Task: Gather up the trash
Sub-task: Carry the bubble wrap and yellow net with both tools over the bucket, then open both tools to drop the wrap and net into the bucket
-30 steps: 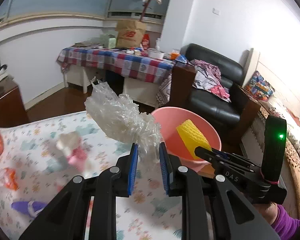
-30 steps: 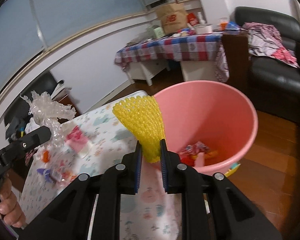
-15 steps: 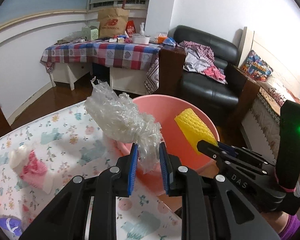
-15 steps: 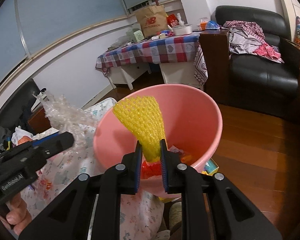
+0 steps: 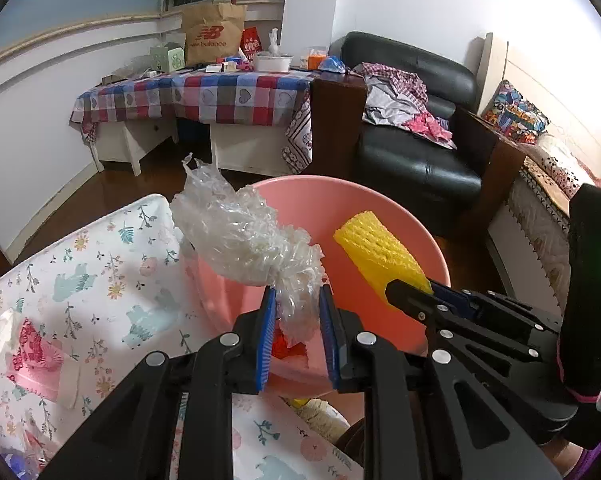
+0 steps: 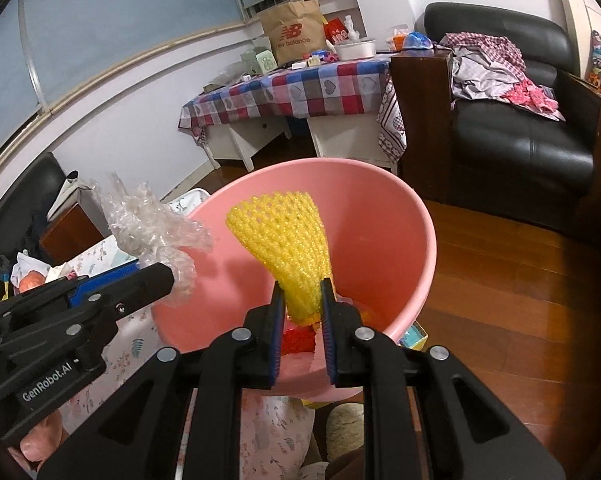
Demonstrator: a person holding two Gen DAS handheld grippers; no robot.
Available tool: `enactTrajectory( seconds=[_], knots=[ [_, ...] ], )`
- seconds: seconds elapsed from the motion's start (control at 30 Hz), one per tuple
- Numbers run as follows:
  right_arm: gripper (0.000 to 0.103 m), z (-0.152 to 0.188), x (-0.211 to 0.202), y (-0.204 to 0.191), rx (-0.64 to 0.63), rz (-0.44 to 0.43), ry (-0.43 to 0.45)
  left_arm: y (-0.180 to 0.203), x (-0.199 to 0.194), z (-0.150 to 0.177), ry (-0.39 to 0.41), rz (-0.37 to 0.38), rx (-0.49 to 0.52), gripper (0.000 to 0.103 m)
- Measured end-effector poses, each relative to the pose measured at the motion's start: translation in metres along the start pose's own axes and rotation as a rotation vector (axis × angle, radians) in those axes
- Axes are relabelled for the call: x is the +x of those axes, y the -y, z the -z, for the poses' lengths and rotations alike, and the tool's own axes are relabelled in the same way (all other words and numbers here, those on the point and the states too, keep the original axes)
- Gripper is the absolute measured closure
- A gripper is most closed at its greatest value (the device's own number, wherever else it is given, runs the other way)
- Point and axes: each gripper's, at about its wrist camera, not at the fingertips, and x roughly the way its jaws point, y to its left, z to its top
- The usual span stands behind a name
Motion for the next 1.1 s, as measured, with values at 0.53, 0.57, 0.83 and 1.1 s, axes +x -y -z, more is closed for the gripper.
enactTrajectory(
  seconds=[0.53, 0.57, 0.83, 1.1],
  knots=[
    [0.085, -0.001, 0.011, 0.005, 0.022, 0.03, -0.02, 0.008, 0.021, 0.001, -0.03, 0.002, 0.018, 0.077],
    [0.085, 0.0, 0.011, 0.005, 0.022, 0.032, -0.021, 0.008, 0.02, 0.001, -0.029, 0.003, 0.019, 0.077],
    [0.073, -0.001, 0.008, 0.007, 0.035, 0.021, -0.016, 0.01, 0.014, 0.003, -0.018, -0.005, 0.016, 0.059],
    [0.073, -0.001, 0.0, 0.005, 0.032, 0.016, -0.008, 0.006, 0.002, 0.002, 0.0, -0.015, 0.008, 0.057]
  ],
)
